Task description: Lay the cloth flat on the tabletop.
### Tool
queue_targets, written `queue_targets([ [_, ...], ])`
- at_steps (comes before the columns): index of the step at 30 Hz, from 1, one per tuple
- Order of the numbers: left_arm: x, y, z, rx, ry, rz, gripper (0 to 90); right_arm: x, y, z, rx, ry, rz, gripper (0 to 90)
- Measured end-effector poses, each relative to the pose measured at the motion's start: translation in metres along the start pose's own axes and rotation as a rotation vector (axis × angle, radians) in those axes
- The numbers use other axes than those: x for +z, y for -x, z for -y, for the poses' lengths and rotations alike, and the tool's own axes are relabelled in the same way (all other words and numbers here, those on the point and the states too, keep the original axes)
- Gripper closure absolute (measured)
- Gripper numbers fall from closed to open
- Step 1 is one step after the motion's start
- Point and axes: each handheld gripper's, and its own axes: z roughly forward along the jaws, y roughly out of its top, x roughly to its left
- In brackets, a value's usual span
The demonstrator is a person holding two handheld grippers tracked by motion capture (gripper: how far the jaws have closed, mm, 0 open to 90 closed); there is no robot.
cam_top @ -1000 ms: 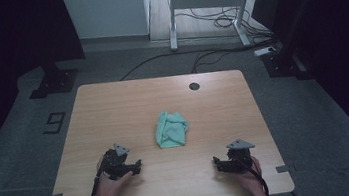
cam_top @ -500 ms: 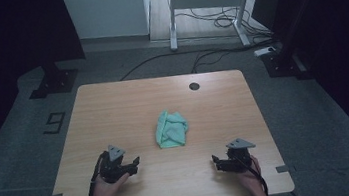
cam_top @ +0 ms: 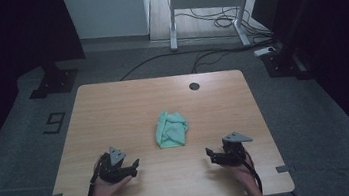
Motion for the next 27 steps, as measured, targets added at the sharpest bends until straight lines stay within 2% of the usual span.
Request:
queue_targets([
  [2,0.001,-0.001,0.000,-0.002,0.000,-0.024,20.8,0.001,-0.003,-0.008,-0.010,0.011,-0.003,19.0],
  [5,-0.001,-0.001,0.002,-0.007,0.019,-0.029,22.7,0.002,-0.006,-0.020,-0.030,0.023,-0.016,19.0],
  [8,-0.004,-0.001,0.004,-0.021,0.039,-0.049,29.5,0.004,-0.007,-0.030,-0.030,0.031,-0.038,19.0],
  [11,-0.003,-0.002,0.005,-0.034,0.017,-0.026,29.8,0.007,-0.006,-0.038,-0.021,0.045,-0.055,19.3],
  [14,-0.004,-0.002,0.005,-0.035,0.014,-0.008,30.4,0.012,-0.009,-0.044,-0.036,0.046,-0.072,18.9],
  [17,-0.005,-0.004,0.006,-0.041,0.026,-0.009,31.8,0.017,-0.015,-0.051,-0.045,0.051,-0.099,18.8],
  [19,-0.005,-0.004,0.006,-0.064,0.038,0.010,32.1,0.021,-0.020,-0.056,-0.061,0.051,-0.101,18.8],
  [21,-0.006,-0.004,0.006,-0.075,0.046,0.024,31.5,0.025,-0.024,-0.060,-0.057,0.044,-0.110,18.9],
  [25,-0.013,-0.003,0.003,-0.082,0.049,-0.010,31.8,0.033,-0.036,-0.071,-0.056,0.048,-0.139,19.0],
  [27,-0.017,-0.002,0.000,-0.094,0.060,-0.002,32.6,0.037,-0.044,-0.076,-0.070,0.044,-0.141,19.0],
])
